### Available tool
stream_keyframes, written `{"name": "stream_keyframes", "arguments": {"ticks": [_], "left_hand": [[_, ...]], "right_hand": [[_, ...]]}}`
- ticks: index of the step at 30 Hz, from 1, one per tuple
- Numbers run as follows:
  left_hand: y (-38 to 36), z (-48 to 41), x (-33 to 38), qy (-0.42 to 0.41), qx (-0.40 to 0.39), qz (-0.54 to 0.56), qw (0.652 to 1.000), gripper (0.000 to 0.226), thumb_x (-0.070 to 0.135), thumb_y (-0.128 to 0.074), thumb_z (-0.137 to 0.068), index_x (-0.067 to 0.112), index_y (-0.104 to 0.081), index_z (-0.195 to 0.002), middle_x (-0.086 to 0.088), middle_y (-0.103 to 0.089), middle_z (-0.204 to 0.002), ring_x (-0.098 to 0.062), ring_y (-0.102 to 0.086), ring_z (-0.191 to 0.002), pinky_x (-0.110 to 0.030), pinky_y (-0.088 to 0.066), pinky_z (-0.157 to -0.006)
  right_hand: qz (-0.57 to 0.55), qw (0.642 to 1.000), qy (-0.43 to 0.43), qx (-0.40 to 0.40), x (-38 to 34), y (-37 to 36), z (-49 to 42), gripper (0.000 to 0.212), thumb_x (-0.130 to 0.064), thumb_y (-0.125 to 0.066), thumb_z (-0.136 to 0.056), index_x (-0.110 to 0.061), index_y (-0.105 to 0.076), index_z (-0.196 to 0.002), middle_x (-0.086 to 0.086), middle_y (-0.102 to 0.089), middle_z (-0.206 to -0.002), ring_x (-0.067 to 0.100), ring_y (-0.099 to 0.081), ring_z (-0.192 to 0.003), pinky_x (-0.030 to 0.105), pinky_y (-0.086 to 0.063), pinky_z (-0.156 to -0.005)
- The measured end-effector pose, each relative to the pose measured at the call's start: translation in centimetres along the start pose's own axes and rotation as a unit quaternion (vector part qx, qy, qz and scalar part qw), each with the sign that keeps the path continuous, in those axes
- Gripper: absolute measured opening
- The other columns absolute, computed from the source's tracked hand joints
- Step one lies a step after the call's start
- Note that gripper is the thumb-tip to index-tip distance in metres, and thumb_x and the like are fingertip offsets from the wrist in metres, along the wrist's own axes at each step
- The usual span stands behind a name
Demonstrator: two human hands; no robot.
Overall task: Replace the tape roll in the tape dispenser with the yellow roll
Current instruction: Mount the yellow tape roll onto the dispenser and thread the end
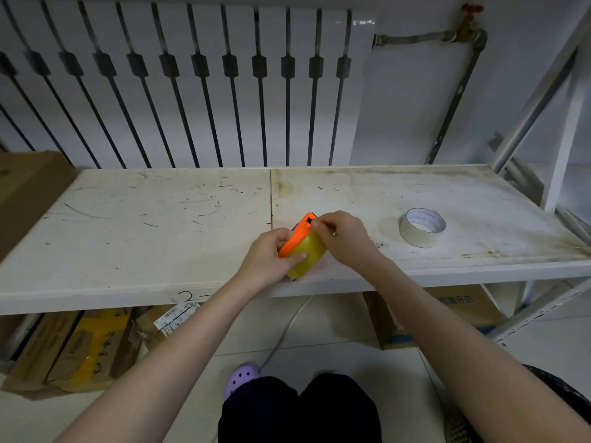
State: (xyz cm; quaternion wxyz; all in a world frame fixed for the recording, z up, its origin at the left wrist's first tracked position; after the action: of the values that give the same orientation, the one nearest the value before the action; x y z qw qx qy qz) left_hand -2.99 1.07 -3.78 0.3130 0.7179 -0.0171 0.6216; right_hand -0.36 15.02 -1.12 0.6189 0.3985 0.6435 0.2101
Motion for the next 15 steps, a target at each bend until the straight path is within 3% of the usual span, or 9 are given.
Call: {"name": "stream_keyframes", "arguments": {"ticks": [3,6,10,13,15], "left_hand": [[0.4,-0.3,-0.2,0.003,0.028,-0.004,1.0,0.011,0.014,-0.071,-0.08,0.013,-0.06,-0.078,-0.012,-0.065,-0.076,-0.021,-0.057,-0.071,-0.037,-0.047,-0.07],[0.6,-0.2,-0.2,0.023,0.029,0.017,0.999,0.028,0.025,-0.06,-0.089,-0.001,-0.058,-0.079,-0.014,-0.051,-0.07,-0.02,-0.046,-0.067,-0.033,-0.037,-0.064],[1.3,-0.2,-0.2,0.054,0.018,0.027,0.998,0.023,0.027,-0.061,-0.087,0.008,-0.056,-0.074,-0.006,-0.049,-0.069,-0.016,-0.045,-0.065,-0.031,-0.036,-0.064],[1.7,-0.3,-0.1,0.093,-0.006,0.015,0.995,0.018,0.025,-0.058,-0.067,0.009,-0.058,-0.075,-0.009,-0.05,-0.075,-0.017,-0.048,-0.071,-0.032,-0.037,-0.067],[2.1,-0.2,-0.1,0.104,-0.009,0.005,0.995,0.008,0.017,-0.056,-0.069,0.009,-0.057,-0.072,-0.01,-0.048,-0.073,-0.018,-0.046,-0.071,-0.031,-0.035,-0.067]], "right_hand": [[-0.027,0.999,0.008,0.043,0.2,-0.1,0.6,0.028,-0.024,-0.051,-0.094,-0.004,-0.068,-0.101,0.019,-0.067,-0.102,0.029,-0.062,-0.087,0.038,-0.05,-0.077],[-0.055,0.997,0.048,-0.002,-0.2,-1.4,1.3,0.031,-0.025,-0.05,-0.094,-0.015,-0.059,-0.123,0.006,-0.062,-0.116,0.017,-0.059,-0.1,0.027,-0.046,-0.085],[-0.181,0.982,-0.058,-0.008,1.7,-1.4,0.9,0.023,-0.028,-0.059,-0.089,-0.015,-0.064,-0.108,0.0,-0.065,-0.098,0.008,-0.059,-0.084,0.022,-0.048,-0.076],[-0.22,0.97,-0.085,-0.056,1.9,-2.1,0.7,0.013,-0.028,-0.057,-0.091,-0.019,-0.065,-0.087,0.01,-0.065,-0.09,0.013,-0.056,-0.082,0.039,-0.049,-0.081],[-0.219,0.97,-0.085,-0.065,1.7,-2.3,0.6,0.022,-0.03,-0.054,-0.092,-0.011,-0.066,-0.092,0.021,-0.065,-0.099,0.018,-0.054,-0.087,0.043,-0.048,-0.085]]}}
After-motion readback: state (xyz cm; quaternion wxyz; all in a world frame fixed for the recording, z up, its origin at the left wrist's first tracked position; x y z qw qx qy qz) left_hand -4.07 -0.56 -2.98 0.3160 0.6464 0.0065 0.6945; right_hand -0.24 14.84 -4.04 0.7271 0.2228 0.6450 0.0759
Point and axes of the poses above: each hand's wrist, its own z-axis away from the middle knuckle, its own y-axis out of the back of the hand, x = y × z, the point moved 7 cm from there along -z, towards the middle knuckle
